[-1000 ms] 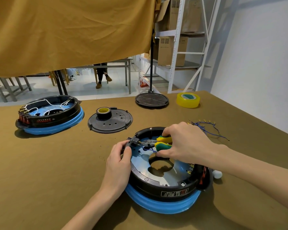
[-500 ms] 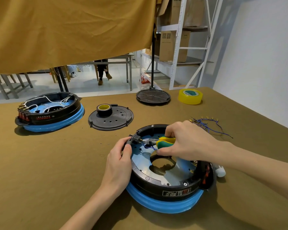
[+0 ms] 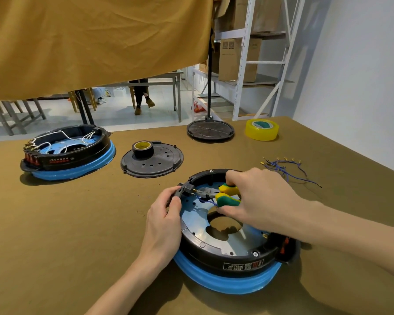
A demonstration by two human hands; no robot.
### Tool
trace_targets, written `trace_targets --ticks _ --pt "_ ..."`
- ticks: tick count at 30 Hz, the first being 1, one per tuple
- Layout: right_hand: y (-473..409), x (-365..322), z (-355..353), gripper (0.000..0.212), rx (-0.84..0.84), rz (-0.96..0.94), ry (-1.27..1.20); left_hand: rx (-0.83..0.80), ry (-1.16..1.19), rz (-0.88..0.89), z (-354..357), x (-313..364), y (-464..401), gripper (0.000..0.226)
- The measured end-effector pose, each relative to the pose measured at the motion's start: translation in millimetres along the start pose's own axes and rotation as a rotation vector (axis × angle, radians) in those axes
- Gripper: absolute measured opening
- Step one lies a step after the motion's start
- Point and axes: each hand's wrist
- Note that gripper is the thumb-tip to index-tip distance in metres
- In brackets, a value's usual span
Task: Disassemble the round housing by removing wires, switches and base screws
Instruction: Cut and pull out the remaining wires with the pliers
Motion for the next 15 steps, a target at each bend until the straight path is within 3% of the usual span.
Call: trace_targets --ticks 15 --pt "7.0 3.3 7.0 0.05 0.014 0.028 -0.06 -0.075 -0.146 0.122 -13.5 5.6 -0.3 0.042"
Point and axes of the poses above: each hand's wrist, its own y-axis away from the middle knuckle, its own z-axis out of the palm, x = y × z, and after that the axes turned 13 degrees about -y, right-handed
